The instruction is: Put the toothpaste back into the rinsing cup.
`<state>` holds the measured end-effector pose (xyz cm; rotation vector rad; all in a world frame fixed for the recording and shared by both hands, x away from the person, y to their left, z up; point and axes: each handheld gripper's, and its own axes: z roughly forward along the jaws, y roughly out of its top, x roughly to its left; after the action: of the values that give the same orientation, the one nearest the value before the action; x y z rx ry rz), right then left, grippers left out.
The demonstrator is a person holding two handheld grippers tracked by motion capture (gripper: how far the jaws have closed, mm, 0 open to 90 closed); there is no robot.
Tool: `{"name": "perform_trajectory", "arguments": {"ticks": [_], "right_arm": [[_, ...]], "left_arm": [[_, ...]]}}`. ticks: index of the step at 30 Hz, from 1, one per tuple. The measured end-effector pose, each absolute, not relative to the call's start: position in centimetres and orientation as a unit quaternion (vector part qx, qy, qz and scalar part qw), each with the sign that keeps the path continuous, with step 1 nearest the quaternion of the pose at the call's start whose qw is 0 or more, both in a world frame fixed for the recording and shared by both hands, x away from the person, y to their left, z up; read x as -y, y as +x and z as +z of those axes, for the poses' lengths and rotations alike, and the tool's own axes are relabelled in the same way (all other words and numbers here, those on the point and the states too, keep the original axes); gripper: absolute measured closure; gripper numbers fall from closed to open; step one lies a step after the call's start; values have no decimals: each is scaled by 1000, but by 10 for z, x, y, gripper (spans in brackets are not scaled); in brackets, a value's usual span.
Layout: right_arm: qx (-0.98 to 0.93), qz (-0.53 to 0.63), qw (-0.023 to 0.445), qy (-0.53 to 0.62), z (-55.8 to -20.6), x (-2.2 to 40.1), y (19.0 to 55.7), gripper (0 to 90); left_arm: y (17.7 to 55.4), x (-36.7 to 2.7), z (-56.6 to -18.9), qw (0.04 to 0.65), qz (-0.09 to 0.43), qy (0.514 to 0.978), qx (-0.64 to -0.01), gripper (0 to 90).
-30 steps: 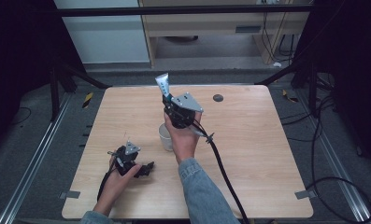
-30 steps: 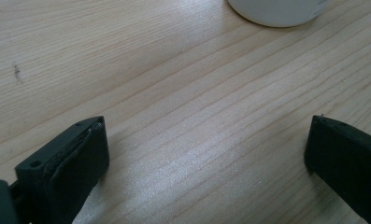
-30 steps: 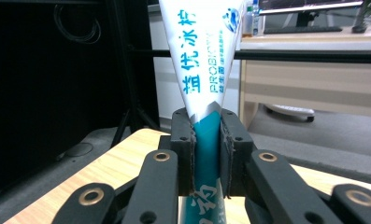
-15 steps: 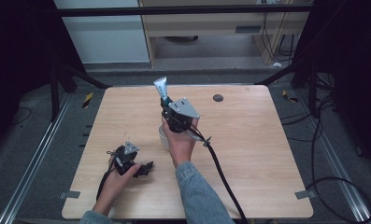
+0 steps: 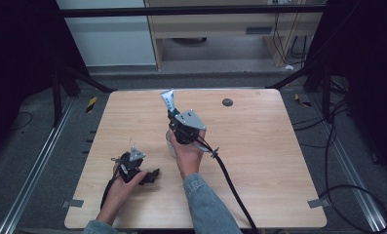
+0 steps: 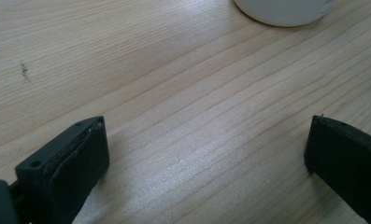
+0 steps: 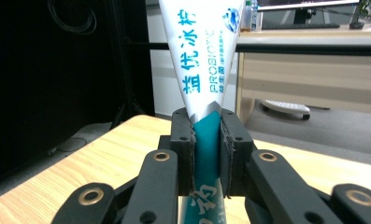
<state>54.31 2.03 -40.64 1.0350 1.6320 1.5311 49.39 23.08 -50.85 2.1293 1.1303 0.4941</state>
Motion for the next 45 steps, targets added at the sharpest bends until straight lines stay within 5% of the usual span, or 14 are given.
{"name": "perform_trajectory", "arguments": {"ticks": [45], "right_arm": [[-654, 554, 303, 416, -452, -18, 545, 777]], "left_arm": [[494, -231, -508, 334, 190, 815, -434, 0]]}}
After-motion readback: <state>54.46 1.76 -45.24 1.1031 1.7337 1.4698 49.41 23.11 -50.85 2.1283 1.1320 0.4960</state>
